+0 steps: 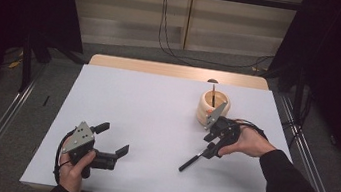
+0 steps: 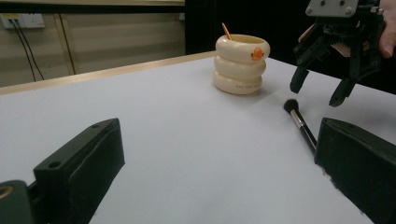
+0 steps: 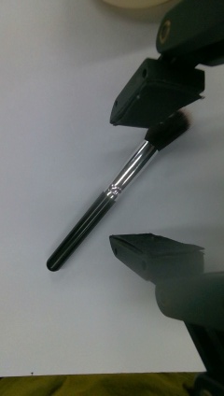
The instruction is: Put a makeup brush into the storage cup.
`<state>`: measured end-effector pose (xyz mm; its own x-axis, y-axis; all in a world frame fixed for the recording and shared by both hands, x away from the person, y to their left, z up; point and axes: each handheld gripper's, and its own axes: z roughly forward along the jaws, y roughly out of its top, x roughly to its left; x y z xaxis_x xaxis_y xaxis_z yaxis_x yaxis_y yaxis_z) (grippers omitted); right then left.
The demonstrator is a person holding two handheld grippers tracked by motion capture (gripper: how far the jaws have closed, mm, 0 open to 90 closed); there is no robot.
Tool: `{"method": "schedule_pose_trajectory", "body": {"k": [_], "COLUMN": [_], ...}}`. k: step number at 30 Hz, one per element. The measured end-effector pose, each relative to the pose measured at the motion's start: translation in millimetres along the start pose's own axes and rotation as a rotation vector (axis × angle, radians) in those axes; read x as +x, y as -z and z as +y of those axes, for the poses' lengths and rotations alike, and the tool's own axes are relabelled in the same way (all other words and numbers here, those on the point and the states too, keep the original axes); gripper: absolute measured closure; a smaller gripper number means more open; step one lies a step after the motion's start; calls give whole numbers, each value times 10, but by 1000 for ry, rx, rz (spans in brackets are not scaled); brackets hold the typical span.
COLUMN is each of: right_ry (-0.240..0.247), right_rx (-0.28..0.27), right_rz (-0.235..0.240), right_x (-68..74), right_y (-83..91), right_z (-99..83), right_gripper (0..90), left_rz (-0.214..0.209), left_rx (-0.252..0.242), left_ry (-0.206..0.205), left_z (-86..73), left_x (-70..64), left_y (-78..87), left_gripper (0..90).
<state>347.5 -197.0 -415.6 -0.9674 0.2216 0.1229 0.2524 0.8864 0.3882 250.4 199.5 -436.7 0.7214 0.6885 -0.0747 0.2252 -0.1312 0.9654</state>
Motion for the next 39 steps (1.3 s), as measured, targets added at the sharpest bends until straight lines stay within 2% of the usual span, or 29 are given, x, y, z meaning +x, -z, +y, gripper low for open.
{"method": "schedule_pose_trajectory", "body": {"k": [1, 4, 6, 12, 15, 17, 19, 22, 24, 26, 27, 29, 31, 38, 39], "right_ry": [17, 10, 2, 16, 38, 75, 77, 103, 116, 102, 126, 105, 118, 108, 124], "right_rx": [-2, 16, 30, 54, 55, 59, 68, 66, 65, 79, 73, 91, 96, 96, 99], "right_rz": [9, 22, 18, 6, 14, 18, 18, -2, 5, 5, 14, 1, 7, 7, 7], "right_x": [-11, -11, -17, -39, -29, -24, -1, 1, 4, 16, 1, 13, -10, -26, -23], "right_y": [-15, -38, -50, -105, -140, -172, -195, -220, -238, -256, -273, -288, -313, -346, -353], "right_z": [5, 12, 6, 5, 31, 52, 71, 86, 91, 93, 97, 95, 95, 78, 86], "right_gripper": [387, 415, 426, 452, 487, 510, 508, 517, 523, 552, 568, 584, 590, 603, 601], "left_rz": [1, -2, -5, -3, -2, -1, -6, -3, -3, -8, -6, -2, -7, -4, -3], "left_rx": [0, 1, 2, 5, 6, 11, 11, 10, 6, 6, 7, 11, 9, 12, 15], "left_ry": [1, 3, -1, -1, -2, -19, -30, -23, -18, -21, -21, -17, -21, -15, -17], "left_z": [0, 0, 0, -1, -2, 2, 6, 5, 5, 5, 4, 2, 3, 4, 3], "left_x": [1, -4, -5, -9, -8, -10, -19, -24, -23, -18, -18, -29, -27, -19, -16], "left_y": [1, 1, -2, -7, -7, -5, -4, -10, -7, -8, -8, -12, -15, -13, -11], "left_gripper": [14, 14, 13, 13, 13, 13, 12, 12, 12, 12, 12, 12, 11, 11, 11]}}
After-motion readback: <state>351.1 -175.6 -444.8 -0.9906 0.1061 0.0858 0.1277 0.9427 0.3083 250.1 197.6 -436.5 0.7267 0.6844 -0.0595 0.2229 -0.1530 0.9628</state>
